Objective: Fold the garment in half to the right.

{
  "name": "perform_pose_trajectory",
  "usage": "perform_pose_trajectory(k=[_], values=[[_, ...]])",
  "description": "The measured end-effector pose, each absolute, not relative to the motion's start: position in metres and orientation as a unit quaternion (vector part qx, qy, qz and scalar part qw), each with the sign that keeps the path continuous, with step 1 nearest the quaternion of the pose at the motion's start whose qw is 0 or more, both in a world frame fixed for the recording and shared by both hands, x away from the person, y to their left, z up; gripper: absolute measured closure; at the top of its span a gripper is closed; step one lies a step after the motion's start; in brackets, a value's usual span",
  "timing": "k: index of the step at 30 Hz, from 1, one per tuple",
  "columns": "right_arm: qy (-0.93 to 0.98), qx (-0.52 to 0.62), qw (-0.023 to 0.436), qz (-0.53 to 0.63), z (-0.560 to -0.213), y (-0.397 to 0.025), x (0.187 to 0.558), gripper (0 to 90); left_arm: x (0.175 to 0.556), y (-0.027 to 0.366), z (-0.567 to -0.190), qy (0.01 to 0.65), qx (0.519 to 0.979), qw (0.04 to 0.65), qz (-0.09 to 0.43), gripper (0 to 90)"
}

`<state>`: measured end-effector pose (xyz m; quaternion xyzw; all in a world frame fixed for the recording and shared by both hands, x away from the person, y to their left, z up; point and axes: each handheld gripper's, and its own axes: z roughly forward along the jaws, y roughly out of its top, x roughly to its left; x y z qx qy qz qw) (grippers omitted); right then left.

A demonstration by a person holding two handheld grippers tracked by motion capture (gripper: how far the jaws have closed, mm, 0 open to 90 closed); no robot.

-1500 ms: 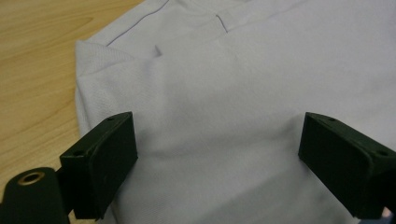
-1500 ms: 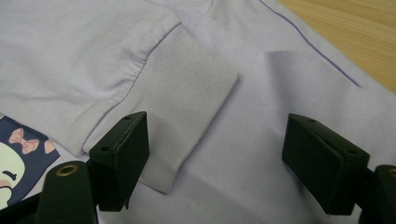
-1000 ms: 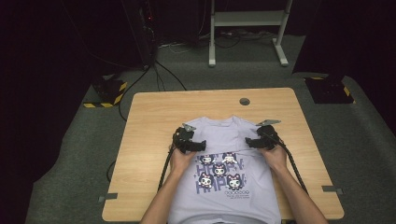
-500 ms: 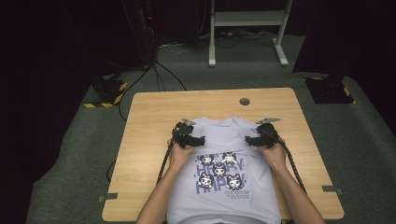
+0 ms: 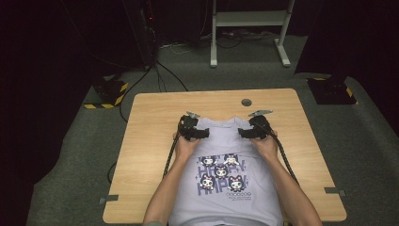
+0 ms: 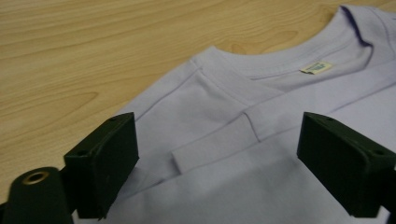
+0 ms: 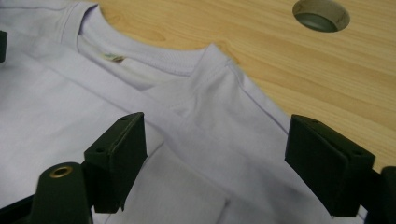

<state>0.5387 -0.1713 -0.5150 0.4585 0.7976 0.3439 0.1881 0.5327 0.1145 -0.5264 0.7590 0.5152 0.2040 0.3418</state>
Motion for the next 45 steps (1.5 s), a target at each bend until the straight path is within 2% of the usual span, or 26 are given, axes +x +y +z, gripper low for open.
perform_pose_trajectory(k=[7, 11, 13, 20, 23, 26, 33, 39, 45], values=[[0.795, 0.476, 0.175, 0.333, -0.526, -0.169, 0.552, 24.0, 0.544, 0.115, -0.529, 0.518, 0.762, 0.332, 0.202, 21.5], [0.799, 0.472, 0.182, 0.326, -0.526, -0.165, 0.559, 29.7, 0.545, 0.115, -0.534, 0.523, 0.759, 0.334, 0.195, 26.3], [0.806, 0.467, 0.183, 0.315, -0.53, -0.162, 0.56, 32.8, 0.542, 0.116, -0.536, 0.517, 0.758, 0.341, 0.207, 31.8], [0.83, 0.431, 0.166, 0.315, -0.525, -0.157, 0.56, 66.0, 0.54, 0.114, -0.534, 0.493, 0.771, 0.352, 0.196, 64.7], [0.835, 0.424, 0.158, 0.315, -0.524, -0.155, 0.562, 77.3, 0.542, 0.114, -0.534, 0.493, 0.77, 0.361, 0.184, 73.6], [0.832, 0.426, 0.147, 0.325, -0.525, -0.156, 0.562, 84.0, 0.544, 0.117, -0.534, 0.501, 0.764, 0.372, 0.163, 80.6], [0.825, 0.426, 0.142, 0.342, -0.524, -0.16, 0.561, 85.9, 0.541, 0.121, -0.527, 0.494, 0.762, 0.387, 0.161, 83.8], [0.822, 0.412, 0.153, 0.362, -0.505, -0.16, 0.555, 86.2, 0.538, 0.125, -0.51, 0.483, 0.76, 0.402, 0.166, 83.9], [0.812, 0.427, 0.155, 0.367, -0.49, -0.155, 0.582, 86.3, 0.566, 0.126, -0.497, 0.509, 0.739, 0.405, 0.174, 84.4]])
